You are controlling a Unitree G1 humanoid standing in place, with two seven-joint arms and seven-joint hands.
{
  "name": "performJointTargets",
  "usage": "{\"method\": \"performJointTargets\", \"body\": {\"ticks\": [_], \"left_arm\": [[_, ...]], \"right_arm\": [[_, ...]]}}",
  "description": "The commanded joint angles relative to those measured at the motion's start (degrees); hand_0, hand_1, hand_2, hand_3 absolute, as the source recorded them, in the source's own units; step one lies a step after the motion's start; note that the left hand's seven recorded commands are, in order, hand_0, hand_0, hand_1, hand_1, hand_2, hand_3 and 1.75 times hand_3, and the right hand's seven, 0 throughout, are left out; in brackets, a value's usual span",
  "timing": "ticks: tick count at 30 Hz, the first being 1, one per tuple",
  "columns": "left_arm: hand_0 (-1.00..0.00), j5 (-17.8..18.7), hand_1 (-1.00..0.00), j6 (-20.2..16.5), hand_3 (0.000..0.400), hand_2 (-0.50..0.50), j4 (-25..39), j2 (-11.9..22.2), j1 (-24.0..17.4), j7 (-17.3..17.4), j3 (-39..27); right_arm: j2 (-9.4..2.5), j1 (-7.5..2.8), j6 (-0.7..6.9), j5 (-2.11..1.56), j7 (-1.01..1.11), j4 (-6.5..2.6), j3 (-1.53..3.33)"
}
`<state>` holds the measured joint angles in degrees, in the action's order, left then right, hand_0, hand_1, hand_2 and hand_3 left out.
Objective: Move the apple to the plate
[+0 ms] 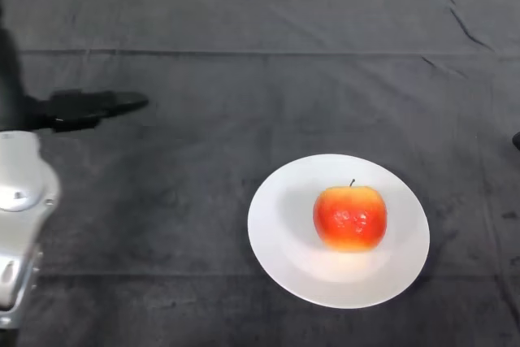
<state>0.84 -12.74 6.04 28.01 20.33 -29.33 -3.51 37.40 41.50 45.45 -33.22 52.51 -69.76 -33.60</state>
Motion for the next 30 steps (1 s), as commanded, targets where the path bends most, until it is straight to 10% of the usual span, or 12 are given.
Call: {"method": "performJointTargets", "body": {"ticks": [1,30], "left_arm": [[0.0,-0.97,0.0,1.61,0.0,0.0,0.71,2.66,-3.21,-1.02,-3.03],[0.0,-0.37,0.0,10.61,0.0,0.0,-3.93,3.71,-14.95,-5.89,-30.23]], "right_arm": [[2.5,1.53,0.63,0.16,-0.28,0.11,-0.96],[2.53,1.55,0.68,0.12,-0.31,0.08,-0.98]]}}
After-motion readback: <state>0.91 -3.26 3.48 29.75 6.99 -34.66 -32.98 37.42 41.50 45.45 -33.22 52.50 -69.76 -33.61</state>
